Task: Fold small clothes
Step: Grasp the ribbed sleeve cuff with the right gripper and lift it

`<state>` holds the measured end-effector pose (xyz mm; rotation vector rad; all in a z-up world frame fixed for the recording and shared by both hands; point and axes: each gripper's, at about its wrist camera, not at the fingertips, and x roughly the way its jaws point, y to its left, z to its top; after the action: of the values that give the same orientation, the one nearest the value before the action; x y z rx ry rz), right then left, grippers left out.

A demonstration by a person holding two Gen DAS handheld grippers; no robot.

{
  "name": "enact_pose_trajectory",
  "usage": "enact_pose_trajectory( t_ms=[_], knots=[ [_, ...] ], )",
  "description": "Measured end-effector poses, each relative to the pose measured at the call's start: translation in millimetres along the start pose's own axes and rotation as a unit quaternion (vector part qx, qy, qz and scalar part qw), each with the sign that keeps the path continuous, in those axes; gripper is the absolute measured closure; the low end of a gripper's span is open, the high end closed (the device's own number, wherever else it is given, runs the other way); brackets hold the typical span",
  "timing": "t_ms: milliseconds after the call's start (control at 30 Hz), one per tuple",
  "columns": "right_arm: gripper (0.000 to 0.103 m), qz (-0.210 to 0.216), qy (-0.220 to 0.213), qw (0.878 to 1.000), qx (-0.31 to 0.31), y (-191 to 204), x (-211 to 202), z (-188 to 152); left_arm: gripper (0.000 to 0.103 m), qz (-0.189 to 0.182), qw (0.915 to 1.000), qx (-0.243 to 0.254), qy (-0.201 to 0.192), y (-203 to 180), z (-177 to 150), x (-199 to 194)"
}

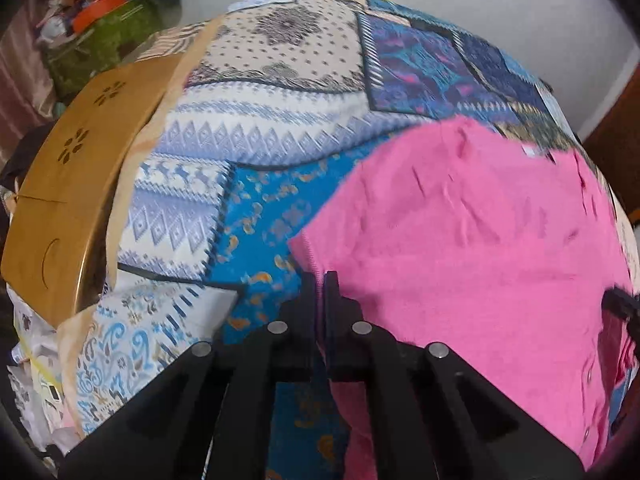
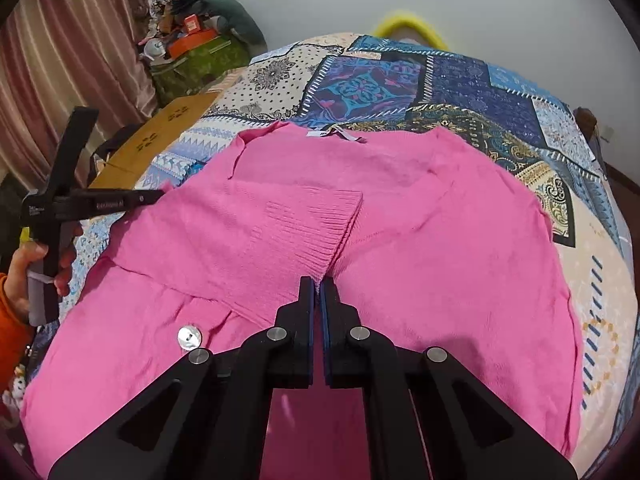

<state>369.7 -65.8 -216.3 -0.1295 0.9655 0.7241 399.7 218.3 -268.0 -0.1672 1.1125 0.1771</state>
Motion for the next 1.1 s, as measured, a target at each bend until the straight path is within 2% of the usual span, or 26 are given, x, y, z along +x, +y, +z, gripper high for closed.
enact_pose_trajectory(
  t_ms=[67,133,233,300,400,467,533,633,867,1100],
  knots=[
    [0.1,0.004,0.009,1.0,0.003,1,-4,0,0.1,0.016,0.9996,0.017,-0.014,-6,-4,-13],
    [0.099,-0.002,0.003,1.0,0.006,1,-14,1,0.1,0.007,0.9994,0.025,-0.021,-11,-5,-27],
    [0.081,-0.016,-0.009,1.0,0.0,3,-37,1,0.097,-0.009,0.9989,0.024,-0.04,-17,-8,-58],
    [0.062,-0.026,-0.025,0.999,-0.001,3,-54,0,0.097,-0.012,0.9978,0.027,-0.06,-23,-12,-83],
    [0.055,-0.046,-0.054,0.997,-0.006,2,-89,-5,0.088,-0.028,0.9963,0.028,-0.076,-33,-19,-115],
    [0.052,-0.055,-0.062,0.997,-0.004,-1,-107,-9,0.072,-0.035,0.9951,0.027,-0.088,-39,-26,-134],
    [0.051,-0.067,-0.072,0.995,-0.001,-7,-127,-17,0.061,-0.036,0.9938,0.03,-0.1,-48,-35,-151],
    [0.051,-0.092,-0.077,0.993,0.004,-19,-148,-31,0.05,-0.041,0.9924,0.042,-0.109,-62,-49,-168],
    [0.051,-0.127,-0.056,0.989,0.048,-59,-170,-79,0.047,-0.052,0.994,0.048,-0.084,-86,-79,-164],
    [0.051,-0.141,-0.006,0.986,0.095,-99,-143,-124,0.047,-0.056,0.9975,0.033,-0.029,-98,-99,-121]
  ],
)
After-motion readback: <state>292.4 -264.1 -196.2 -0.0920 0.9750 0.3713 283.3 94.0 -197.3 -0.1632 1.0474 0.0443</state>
